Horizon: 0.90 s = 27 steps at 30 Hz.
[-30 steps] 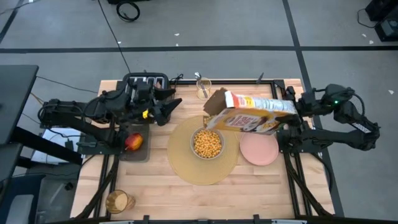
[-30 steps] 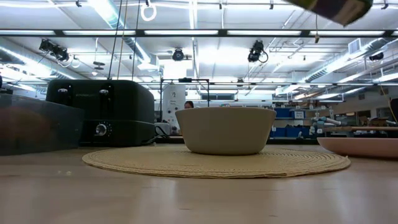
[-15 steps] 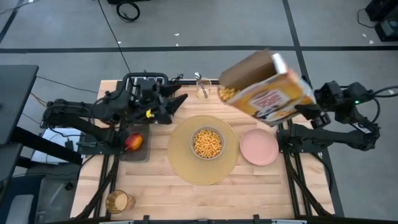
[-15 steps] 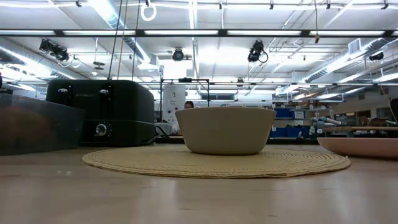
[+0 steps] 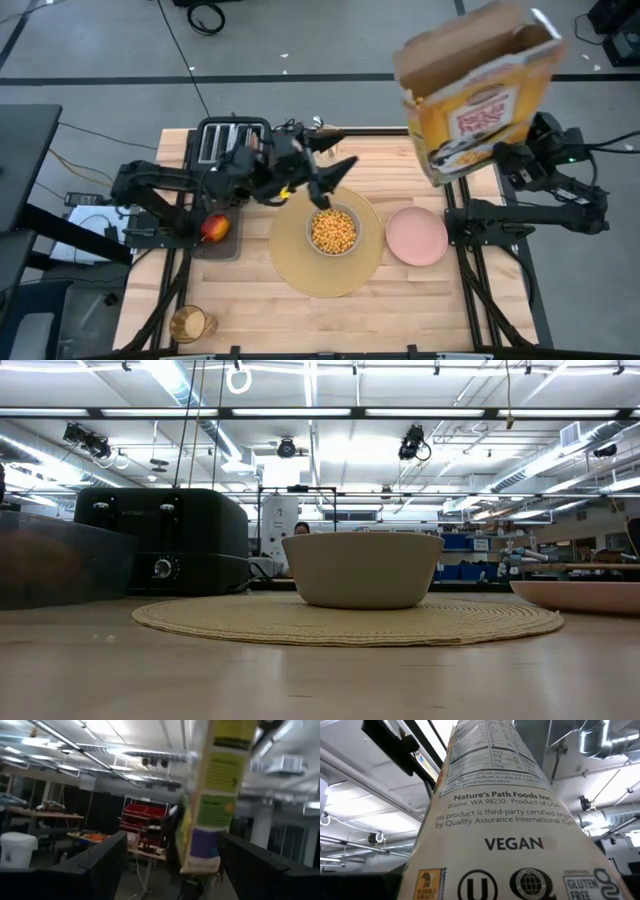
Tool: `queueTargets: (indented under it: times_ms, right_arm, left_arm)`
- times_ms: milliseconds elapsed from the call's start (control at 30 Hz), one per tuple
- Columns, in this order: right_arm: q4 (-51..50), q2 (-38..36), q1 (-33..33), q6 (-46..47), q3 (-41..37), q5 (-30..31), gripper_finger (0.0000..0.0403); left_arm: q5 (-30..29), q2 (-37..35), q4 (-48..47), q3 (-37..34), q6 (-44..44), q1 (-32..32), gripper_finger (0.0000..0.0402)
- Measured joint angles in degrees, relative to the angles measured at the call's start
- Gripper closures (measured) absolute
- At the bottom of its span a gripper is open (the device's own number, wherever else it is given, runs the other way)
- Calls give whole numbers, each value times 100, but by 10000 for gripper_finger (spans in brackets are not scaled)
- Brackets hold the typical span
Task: Arrange a breakfast setting
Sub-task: Pour the cereal into the gray bowl
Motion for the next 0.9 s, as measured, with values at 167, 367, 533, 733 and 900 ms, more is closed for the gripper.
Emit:
queueTargets:
  times_ms: [167,367,533,733,900]
  right_arm:
    - [660,638,0,34,0,81,167]
    - [1376,1277,1,-83,0,64,168]
    - [1789,1758,2,-114,0,-63,170]
    - [2082,2058,-2,-117,-2,-46,170]
    - [2004,2279,-2,-299,-2,-33,170]
  left_arm:
    - [872,232,-1234,1243,-79,112,87]
    - [1099,243,-1638,1669,160,130,87]
    - [1095,235,-1884,1713,65,248,87]
    - [1074,235,-2147,1710,33,441,87]
    - [1111,246,-2168,1710,16,533,87]
